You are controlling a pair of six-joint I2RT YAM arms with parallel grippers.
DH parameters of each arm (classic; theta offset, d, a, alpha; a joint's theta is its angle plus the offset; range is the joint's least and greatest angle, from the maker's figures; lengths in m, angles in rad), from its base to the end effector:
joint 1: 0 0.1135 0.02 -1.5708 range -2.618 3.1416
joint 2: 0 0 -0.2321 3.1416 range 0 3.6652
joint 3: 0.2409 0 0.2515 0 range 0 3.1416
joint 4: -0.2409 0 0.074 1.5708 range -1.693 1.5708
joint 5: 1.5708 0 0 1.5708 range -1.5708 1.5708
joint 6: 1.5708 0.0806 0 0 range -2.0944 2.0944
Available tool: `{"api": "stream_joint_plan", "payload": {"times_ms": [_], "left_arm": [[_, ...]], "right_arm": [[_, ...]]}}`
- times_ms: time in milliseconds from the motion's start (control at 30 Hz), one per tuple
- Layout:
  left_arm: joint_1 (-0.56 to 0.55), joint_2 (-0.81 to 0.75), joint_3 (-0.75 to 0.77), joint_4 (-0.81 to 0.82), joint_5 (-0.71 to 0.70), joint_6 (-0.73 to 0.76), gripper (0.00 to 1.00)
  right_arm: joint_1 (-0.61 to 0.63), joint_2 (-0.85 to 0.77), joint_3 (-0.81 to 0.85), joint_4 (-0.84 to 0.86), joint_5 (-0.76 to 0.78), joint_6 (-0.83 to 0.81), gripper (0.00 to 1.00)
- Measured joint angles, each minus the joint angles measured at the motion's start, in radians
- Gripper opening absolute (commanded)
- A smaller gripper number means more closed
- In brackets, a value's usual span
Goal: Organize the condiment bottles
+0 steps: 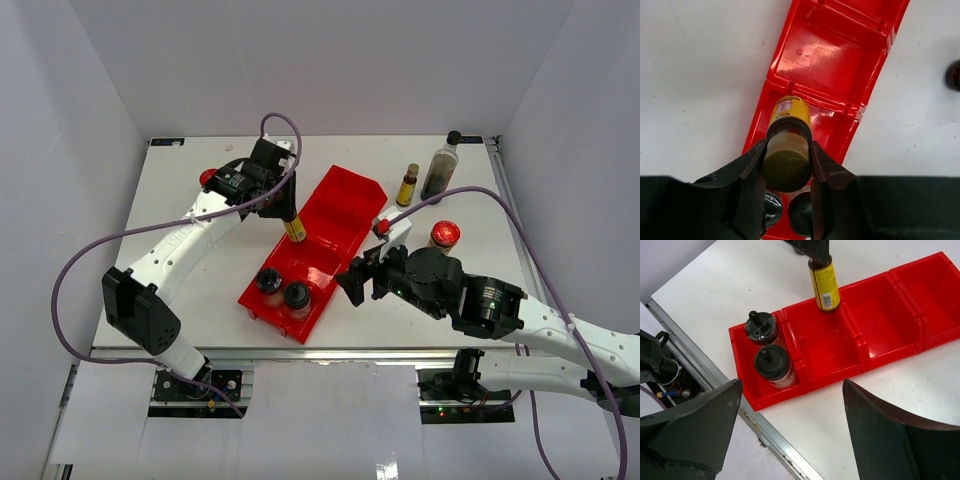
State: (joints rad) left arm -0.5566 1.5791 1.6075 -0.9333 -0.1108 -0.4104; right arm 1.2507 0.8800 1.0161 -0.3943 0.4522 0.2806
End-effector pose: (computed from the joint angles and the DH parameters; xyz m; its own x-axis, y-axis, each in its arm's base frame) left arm 0.3100 -0.1824 0.2913 -0.7986 0.0299 -0.6012 0.1619 0.9726 -0.1667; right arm 0.1113 0.2239 0.3476 -0.2768 -0.0435 -0.9599 -0.6704 0.7244 0.1606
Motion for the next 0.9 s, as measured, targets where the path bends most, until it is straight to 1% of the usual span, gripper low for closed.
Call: {"api": "stream_joint_plan", "payload": {"times_ms": [167, 600, 667, 733, 767, 833, 900], "left_arm": [[-0.046, 0.0, -0.06, 0.023, -0.024, -0.019, 0.0], [-0.093, 0.005, -0.168, 0.086, -0.155, -0.051, 0.0], [-0.094, 0.016, -0.188, 0.099, -0.17, -0.053, 0.09], [-0.094, 0.03, -0.205, 0.11, -0.179, -0.056, 0.22], [-0.094, 0.038, -0.213, 0.116, -0.182, -0.058, 0.31], [-0.094, 0.05, -0.226, 0.129, -0.185, -0.061, 0.45], [-0.094, 0.06, -0.236, 0.139, -0.188, -0.061, 0.62]], "right_arm": [[0.0, 0.007, 0.0, 0.001, 0.005, 0.0, 0.87], [0.0, 0.01, -0.001, 0.005, 0.031, -0.005, 0.88], [0.0, 0.01, -0.001, 0.005, 0.034, -0.007, 0.88], [0.0, 0.01, -0.001, 0.006, 0.037, -0.01, 0.88], [0.0, 0.01, -0.001, 0.006, 0.038, -0.012, 0.88], [0.0, 0.01, -0.001, 0.006, 0.041, -0.016, 0.89], [0.0, 0.01, -0.001, 0.007, 0.045, -0.022, 0.89]]}}
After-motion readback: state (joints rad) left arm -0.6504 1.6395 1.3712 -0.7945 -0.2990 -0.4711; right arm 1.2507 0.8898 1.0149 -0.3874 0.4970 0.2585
